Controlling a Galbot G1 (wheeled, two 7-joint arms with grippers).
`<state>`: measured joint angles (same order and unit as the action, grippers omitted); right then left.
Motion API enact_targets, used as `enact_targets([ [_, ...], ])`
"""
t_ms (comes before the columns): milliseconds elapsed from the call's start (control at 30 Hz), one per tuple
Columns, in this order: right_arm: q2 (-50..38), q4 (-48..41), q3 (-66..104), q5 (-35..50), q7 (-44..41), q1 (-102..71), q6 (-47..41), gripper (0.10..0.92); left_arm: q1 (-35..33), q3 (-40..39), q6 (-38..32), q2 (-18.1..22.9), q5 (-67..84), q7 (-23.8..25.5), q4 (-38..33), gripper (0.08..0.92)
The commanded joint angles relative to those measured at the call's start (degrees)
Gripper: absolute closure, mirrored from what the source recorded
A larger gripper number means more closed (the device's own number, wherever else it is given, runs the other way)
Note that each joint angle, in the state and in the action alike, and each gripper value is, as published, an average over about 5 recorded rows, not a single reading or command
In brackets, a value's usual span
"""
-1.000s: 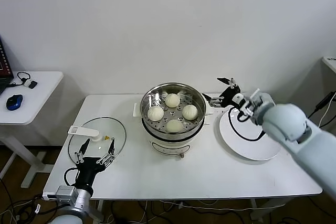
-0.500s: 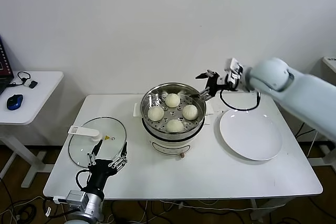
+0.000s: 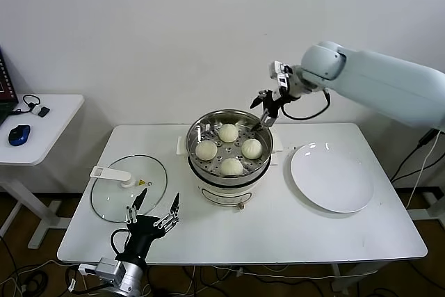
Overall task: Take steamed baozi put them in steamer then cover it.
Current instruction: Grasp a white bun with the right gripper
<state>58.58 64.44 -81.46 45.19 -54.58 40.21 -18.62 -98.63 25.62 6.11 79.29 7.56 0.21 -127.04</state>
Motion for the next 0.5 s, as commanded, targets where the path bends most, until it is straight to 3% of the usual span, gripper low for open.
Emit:
enact_targets([
  [33, 12.1, -12.3, -6.5, 2.5, -5.4, 1.7, 2.3, 0.203, -0.1, -0.7, 0.0, -0.1, -0.2, 0.3, -0.2, 0.177],
  [500, 19.9, -28.7, -3.0, -5.7, -10.9, -7.1, 7.9, 0.203, 0.5, -0.5, 0.1, -0.6, -0.2, 0.9, 0.2, 0.177],
])
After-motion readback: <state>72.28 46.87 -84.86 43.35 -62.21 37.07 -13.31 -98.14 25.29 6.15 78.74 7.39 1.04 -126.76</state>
